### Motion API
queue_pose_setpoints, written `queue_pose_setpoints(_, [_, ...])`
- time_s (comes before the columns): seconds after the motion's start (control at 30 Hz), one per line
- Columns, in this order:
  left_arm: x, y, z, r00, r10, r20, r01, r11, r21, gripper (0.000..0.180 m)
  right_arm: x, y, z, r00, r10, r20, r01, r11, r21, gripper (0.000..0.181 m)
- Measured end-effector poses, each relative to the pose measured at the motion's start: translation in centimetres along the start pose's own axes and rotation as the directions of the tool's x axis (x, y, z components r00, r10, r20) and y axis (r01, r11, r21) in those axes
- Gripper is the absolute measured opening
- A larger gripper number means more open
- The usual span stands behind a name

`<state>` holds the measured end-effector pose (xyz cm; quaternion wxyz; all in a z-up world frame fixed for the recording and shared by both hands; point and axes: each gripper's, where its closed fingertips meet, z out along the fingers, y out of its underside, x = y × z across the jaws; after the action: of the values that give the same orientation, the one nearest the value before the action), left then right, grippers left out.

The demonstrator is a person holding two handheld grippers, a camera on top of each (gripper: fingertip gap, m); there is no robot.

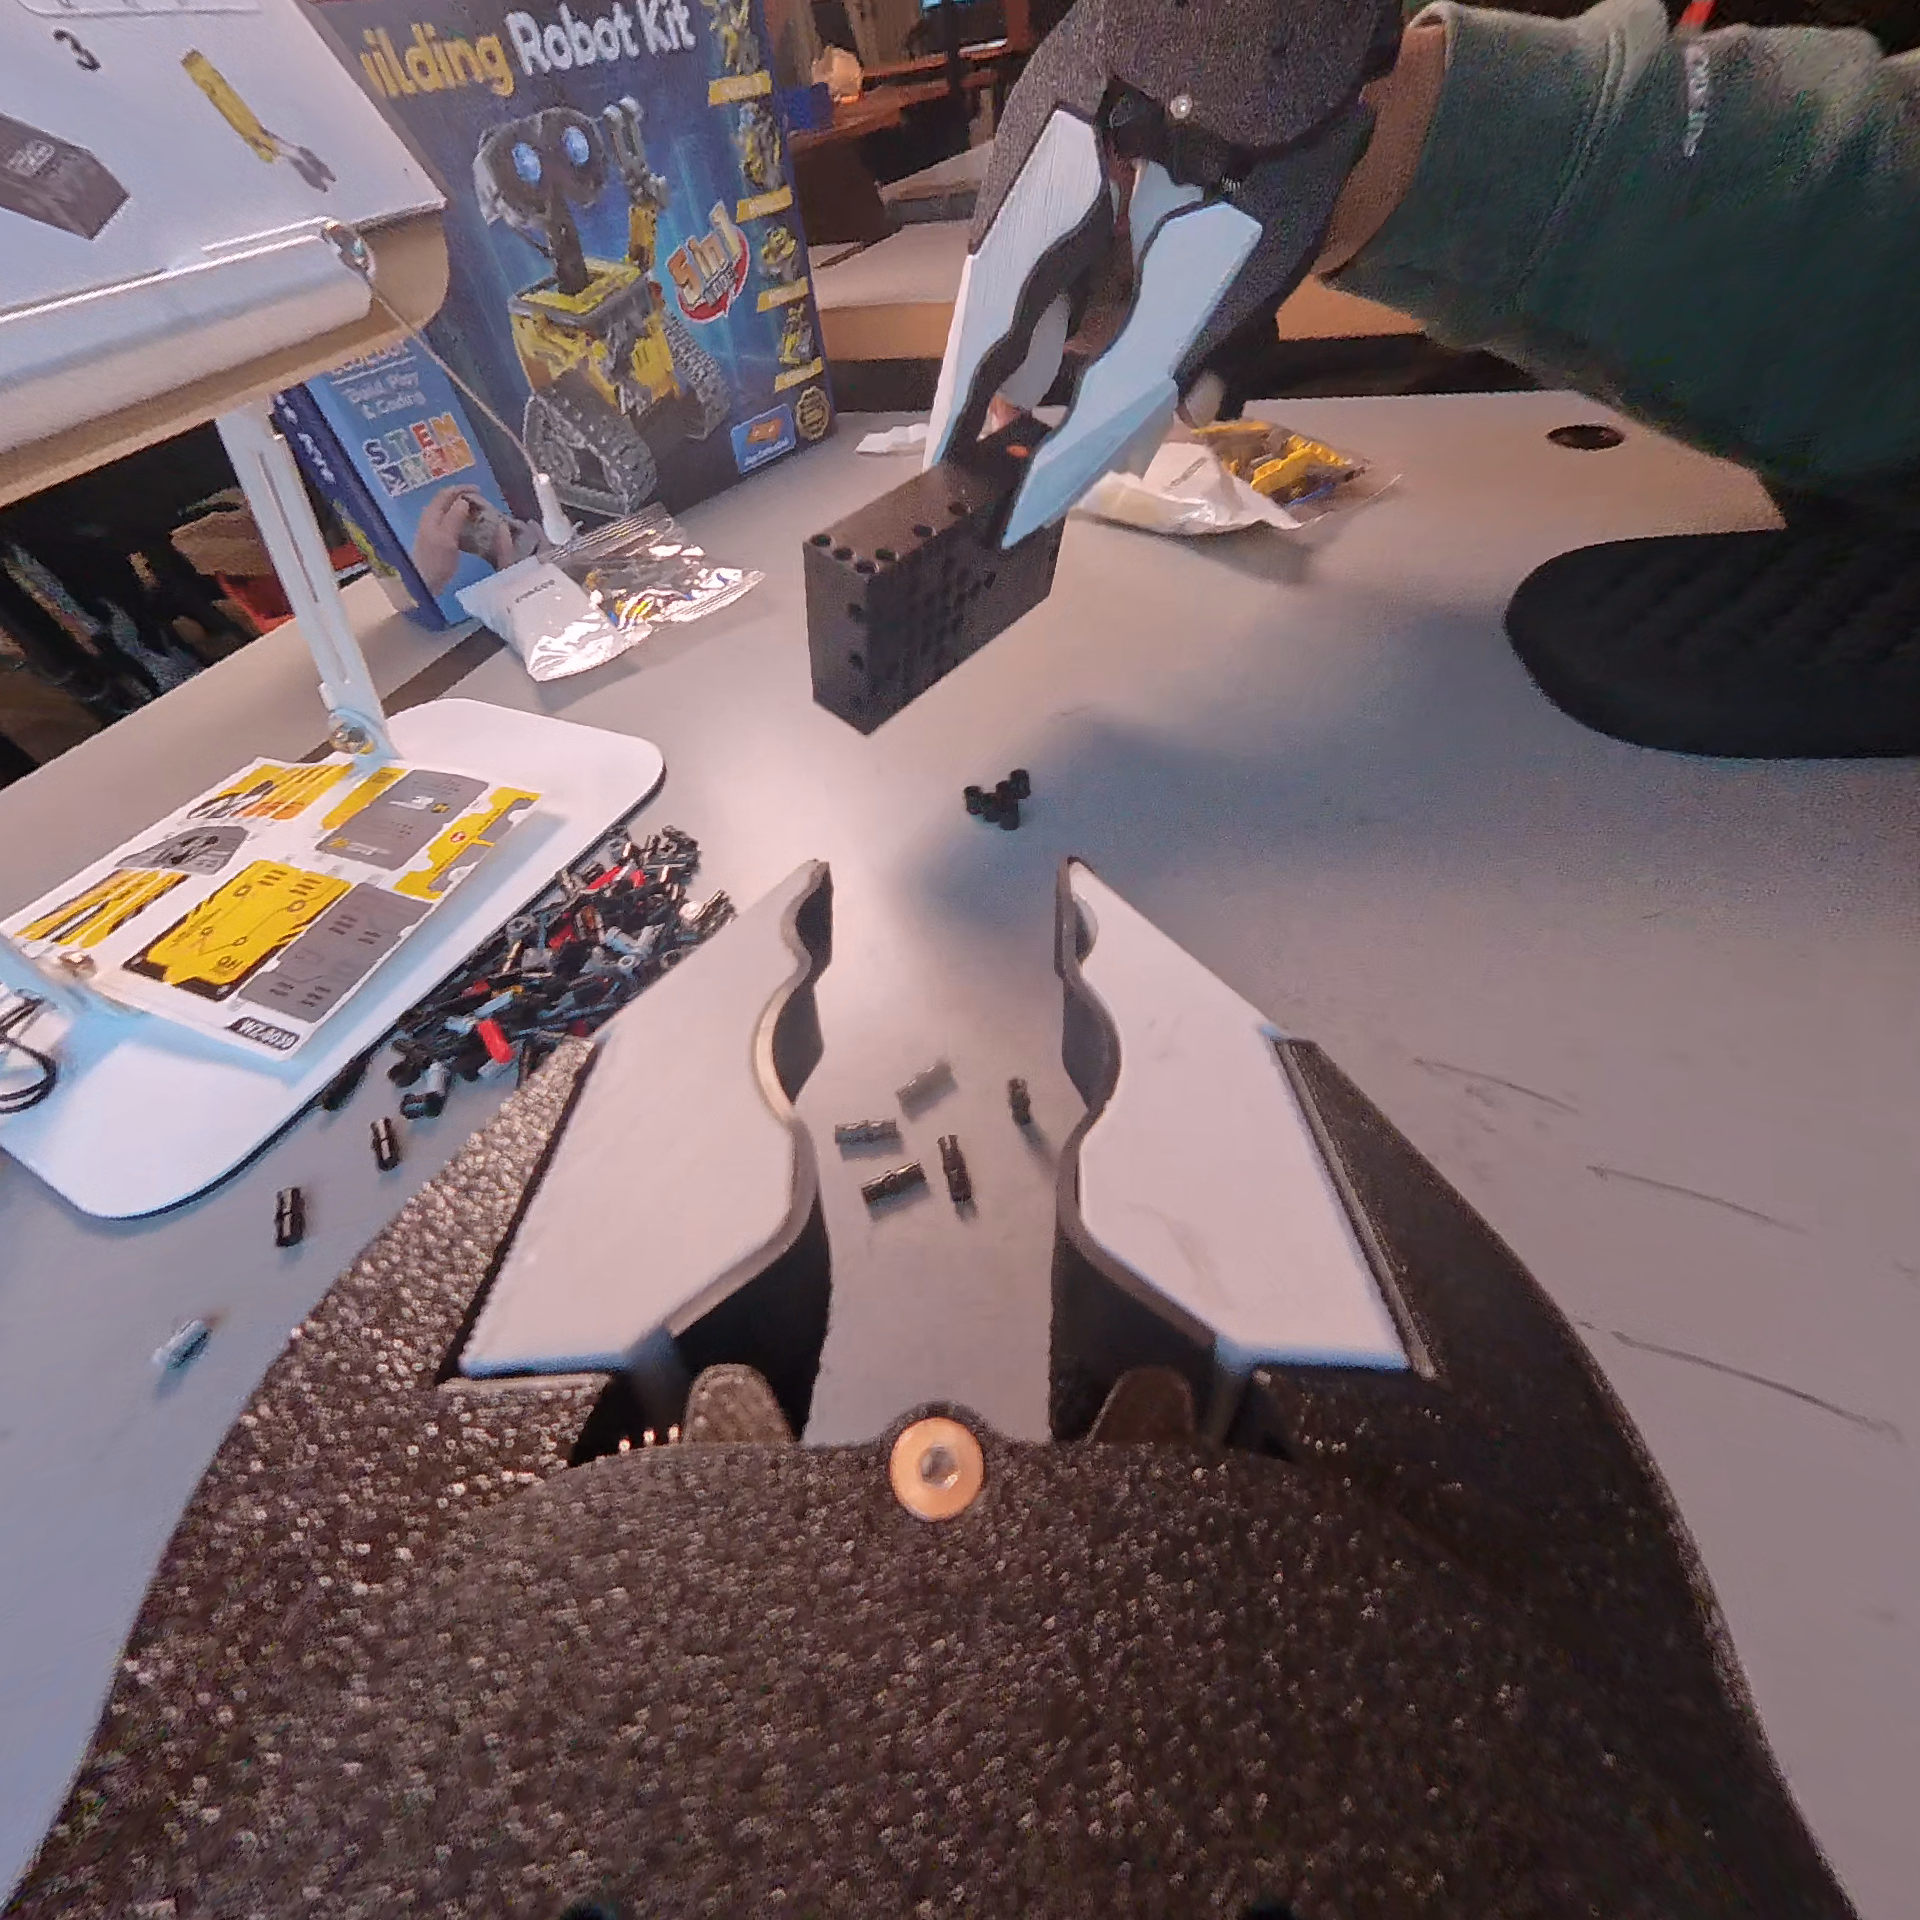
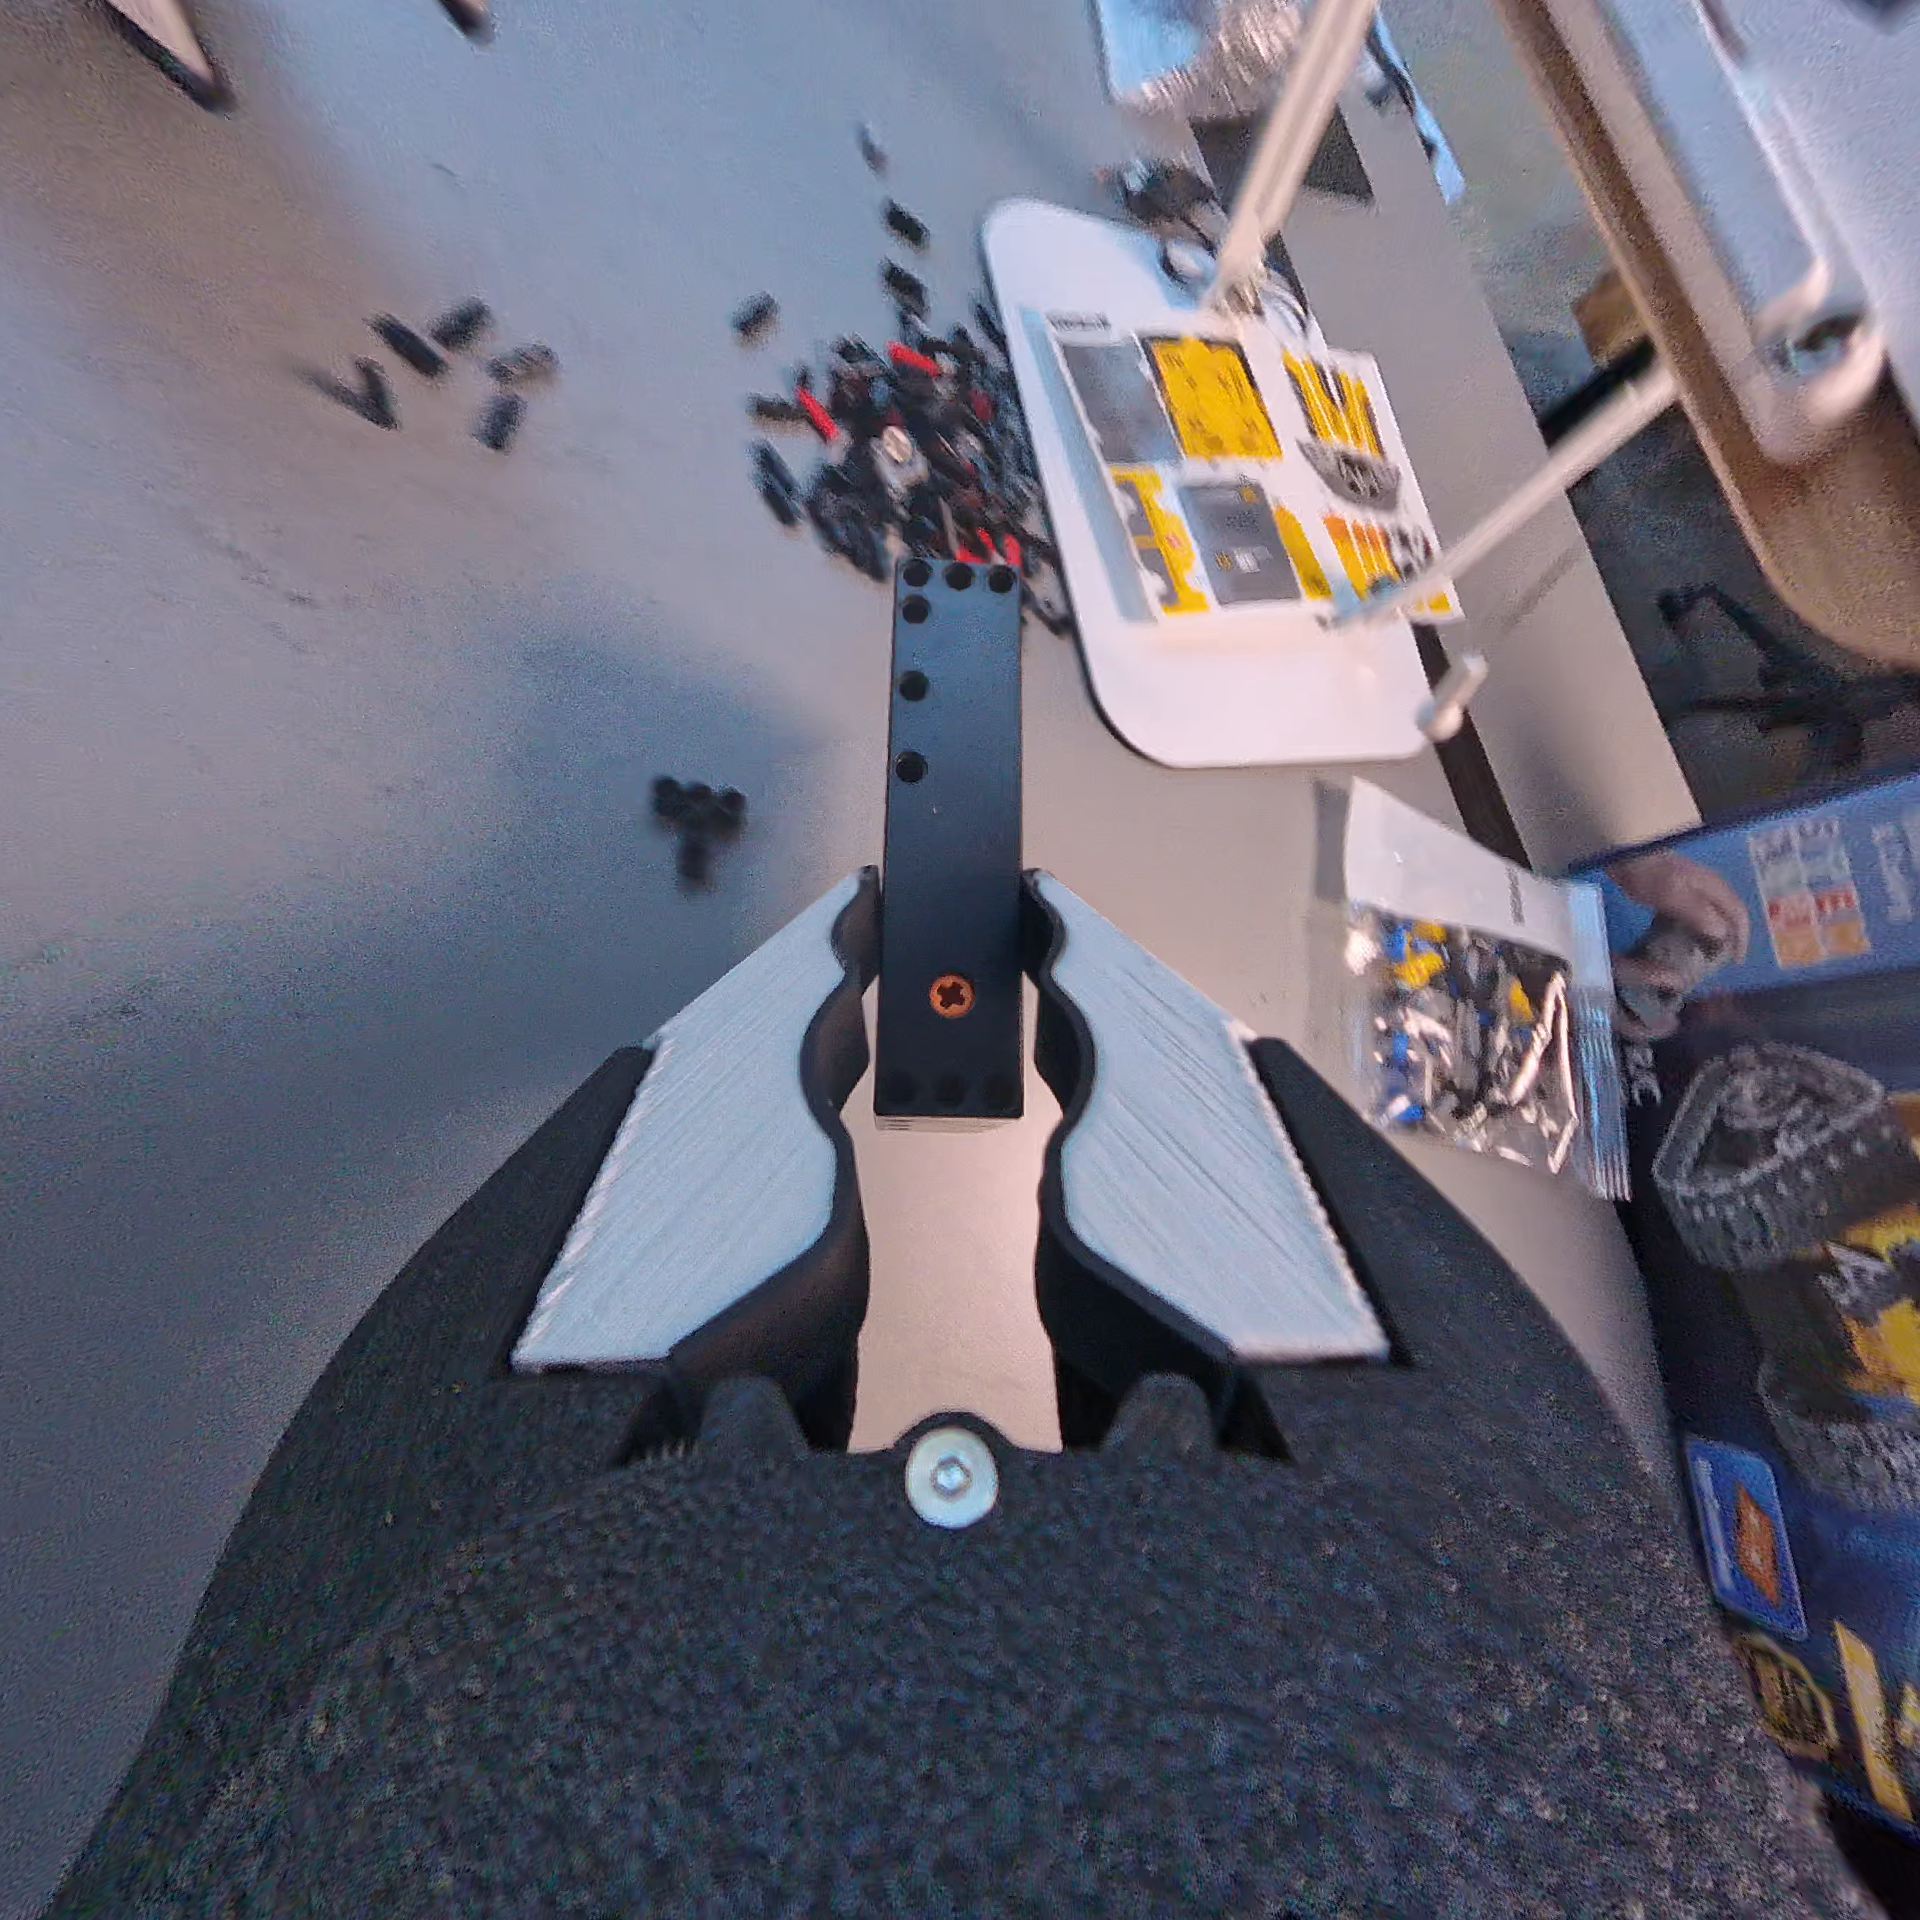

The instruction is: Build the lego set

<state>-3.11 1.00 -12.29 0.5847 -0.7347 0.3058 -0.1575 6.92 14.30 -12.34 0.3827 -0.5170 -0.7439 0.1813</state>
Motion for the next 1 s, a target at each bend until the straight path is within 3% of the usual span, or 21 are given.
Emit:
queue_pose_setpoints(0.1, [2.1, -1.1, 0.0, 0.995, 0.022, -0.102, -0.017, 0.999, 0.045, 0.047, -5.2, -4.0, -0.6, 0.989, -0.087, 0.120, 0.078, 0.994, 0.078, 0.024])
queue_pose_setpoints(0.2, [5.9, -0.8, 0.0, 0.957, 0.084, -0.277, -0.083, 0.996, 0.014, 0.049, -10.3, -5.9, -0.3, 0.953, -0.162, 0.256, 0.139, 0.985, 0.107, 0.024])
queue_pose_setpoints(0.37, [9.0, 1.5, -0.1, 0.900, 0.151, -0.408, -0.209, 0.973, -0.101, 0.028, -15.6, -6.5, 0.4, 0.872, -0.209, 0.443, 0.165, 0.977, 0.135, 0.024])
queue_pose_setpoints(0.5, [9.1, 3.1, -0.2, 0.892, 0.161, -0.421, -0.260, 0.947, -0.189, 0.028, -16.5, -5.5, 1.6, 0.872, -0.196, 0.449, 0.173, 0.981, 0.093, 0.024])
queue_pose_setpoints(0.8, [8.4, 3.4, -0.9, 0.891, 0.162, -0.424, -0.265, 0.944, -0.196, 0.028, -16.1, -5.0, 1.8, 0.904, -0.161, 0.396, 0.132, 0.986, 0.100, 0.026])
queue_pose_setpoints(1.0, [8.1, 3.4, -0.8, 0.895, 0.153, -0.419, -0.243, 0.955, -0.170, 0.027, -16.4, -3.9, 2.1, 0.899, -0.031, 0.436, -0.032, 0.990, 0.137, 0.040])
